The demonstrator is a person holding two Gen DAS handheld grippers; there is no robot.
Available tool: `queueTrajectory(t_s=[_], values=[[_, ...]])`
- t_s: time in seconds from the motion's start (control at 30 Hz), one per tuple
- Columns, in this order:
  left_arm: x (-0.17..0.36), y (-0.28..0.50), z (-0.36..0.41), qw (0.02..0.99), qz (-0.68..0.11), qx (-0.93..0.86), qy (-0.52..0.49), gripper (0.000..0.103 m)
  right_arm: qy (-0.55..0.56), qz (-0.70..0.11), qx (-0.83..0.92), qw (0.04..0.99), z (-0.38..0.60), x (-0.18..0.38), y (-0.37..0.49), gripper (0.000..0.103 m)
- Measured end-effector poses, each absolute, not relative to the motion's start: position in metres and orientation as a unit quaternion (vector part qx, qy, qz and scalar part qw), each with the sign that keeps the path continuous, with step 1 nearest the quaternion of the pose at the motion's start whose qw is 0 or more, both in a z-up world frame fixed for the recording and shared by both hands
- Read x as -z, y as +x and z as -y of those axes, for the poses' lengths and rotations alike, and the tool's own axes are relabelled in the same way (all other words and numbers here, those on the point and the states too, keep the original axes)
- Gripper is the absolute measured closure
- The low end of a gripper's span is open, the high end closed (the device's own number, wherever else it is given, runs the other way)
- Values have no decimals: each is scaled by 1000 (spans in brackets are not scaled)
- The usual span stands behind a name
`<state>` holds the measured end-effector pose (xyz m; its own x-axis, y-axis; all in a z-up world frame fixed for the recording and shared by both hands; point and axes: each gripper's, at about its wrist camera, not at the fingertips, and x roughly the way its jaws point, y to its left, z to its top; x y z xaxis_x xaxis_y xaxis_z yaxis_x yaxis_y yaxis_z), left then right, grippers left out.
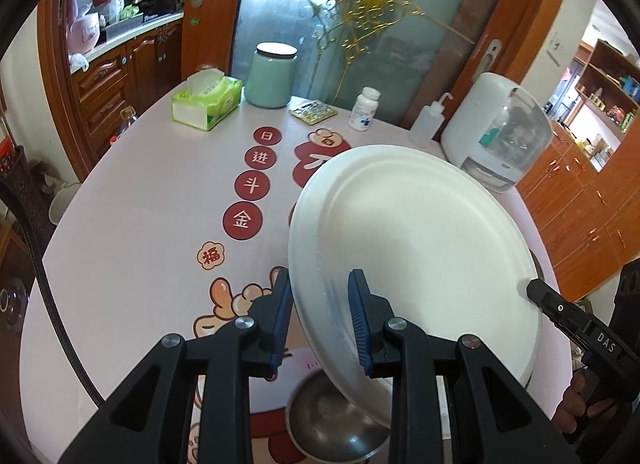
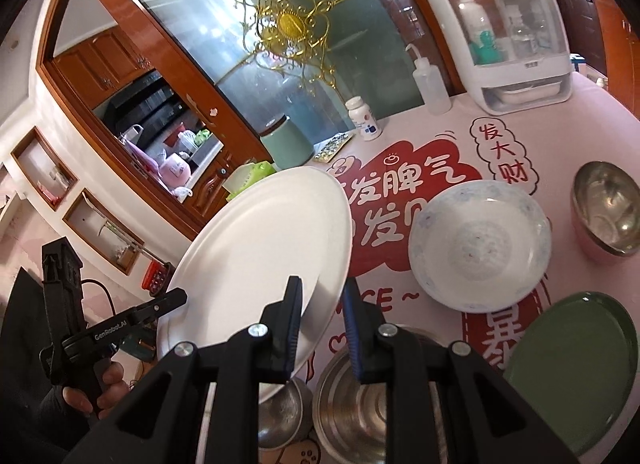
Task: Organize plates and bowls
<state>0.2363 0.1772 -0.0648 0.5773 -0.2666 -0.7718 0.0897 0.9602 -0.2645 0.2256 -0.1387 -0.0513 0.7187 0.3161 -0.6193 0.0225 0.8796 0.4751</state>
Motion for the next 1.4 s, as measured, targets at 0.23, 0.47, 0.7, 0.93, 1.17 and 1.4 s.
queueTrajectory(t_s=[0.23, 0.47, 0.7, 0.93, 1.17, 1.4], values=[[48, 204, -165, 890, -433, 110, -91, 78, 232, -348, -82, 904, 145, 38, 190, 83], [39, 169, -149, 894, -424, 114, -90, 78, 230, -338, -82, 909, 156, 28, 151, 83], [37, 124, -129, 896, -422, 106, -90, 78, 229, -344, -88, 906, 173, 32, 111, 83], [41, 79, -111, 896, -425, 92, -91, 77, 220, -361, -96, 901, 186, 41, 79, 83], [54, 50, -98, 889, -441, 81, -92, 77, 205, -378, -95, 898, 192, 50, 55, 83], [67, 31, -92, 883, -456, 75, -85, 77, 196, -400, -94, 890, 194, 67, 35, 83]])
